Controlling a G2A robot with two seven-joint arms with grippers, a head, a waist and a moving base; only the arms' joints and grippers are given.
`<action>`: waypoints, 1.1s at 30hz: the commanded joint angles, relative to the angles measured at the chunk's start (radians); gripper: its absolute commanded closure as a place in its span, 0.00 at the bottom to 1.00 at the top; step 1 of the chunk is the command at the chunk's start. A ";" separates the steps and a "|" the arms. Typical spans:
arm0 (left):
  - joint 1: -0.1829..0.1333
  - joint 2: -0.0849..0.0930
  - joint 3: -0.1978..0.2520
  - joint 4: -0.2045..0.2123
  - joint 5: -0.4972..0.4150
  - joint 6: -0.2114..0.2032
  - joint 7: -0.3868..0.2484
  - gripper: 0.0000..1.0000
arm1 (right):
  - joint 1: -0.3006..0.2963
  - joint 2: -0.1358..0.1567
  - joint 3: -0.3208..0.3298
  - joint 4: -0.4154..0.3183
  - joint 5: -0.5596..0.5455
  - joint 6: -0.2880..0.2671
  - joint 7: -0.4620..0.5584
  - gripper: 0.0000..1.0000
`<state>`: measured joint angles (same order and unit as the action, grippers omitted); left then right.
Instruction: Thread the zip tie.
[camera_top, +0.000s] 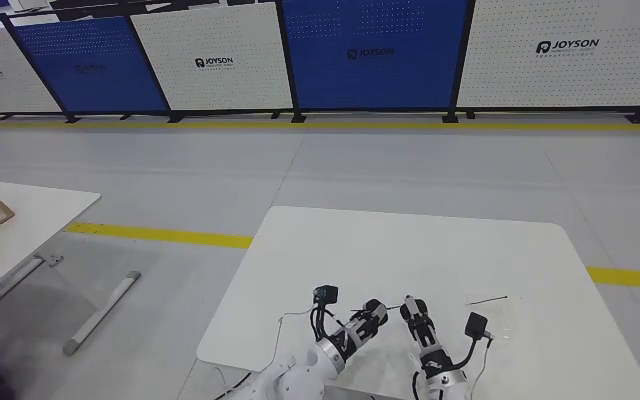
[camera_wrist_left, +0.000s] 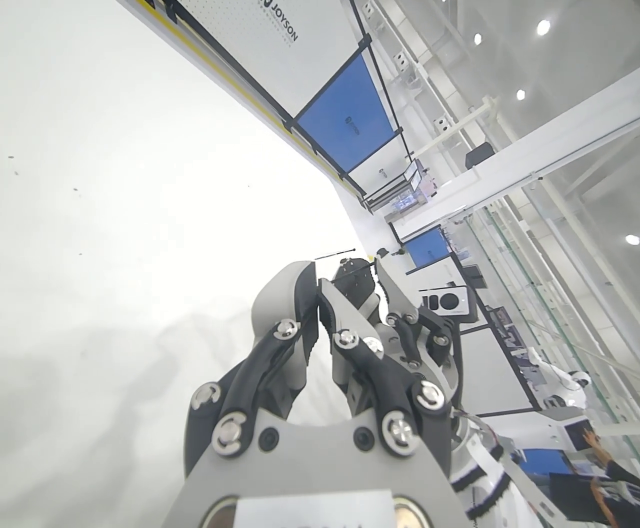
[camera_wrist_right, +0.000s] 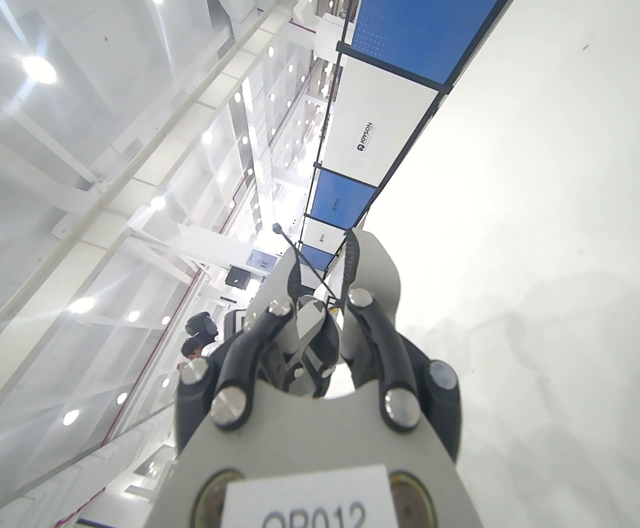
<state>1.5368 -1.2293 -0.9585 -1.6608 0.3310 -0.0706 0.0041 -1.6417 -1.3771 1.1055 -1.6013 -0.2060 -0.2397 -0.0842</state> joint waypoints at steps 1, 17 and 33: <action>0.000 0.000 0.002 0.001 0.013 0.002 0.005 1.00 | 0.000 0.000 0.000 0.000 0.000 0.000 0.000 0.83; 0.004 -0.002 -0.003 -0.004 -0.006 0.019 0.014 1.00 | -0.002 -0.001 0.000 -0.001 -0.009 0.004 0.009 0.91; 0.000 -0.005 -0.006 -0.005 -0.019 0.040 0.018 1.00 | -0.001 -0.002 -0.006 -0.002 -0.030 0.005 0.008 0.88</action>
<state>1.5373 -1.2345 -0.9649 -1.6658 0.3128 -0.0311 0.0232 -1.6428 -1.3794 1.0999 -1.6035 -0.2358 -0.2346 -0.0762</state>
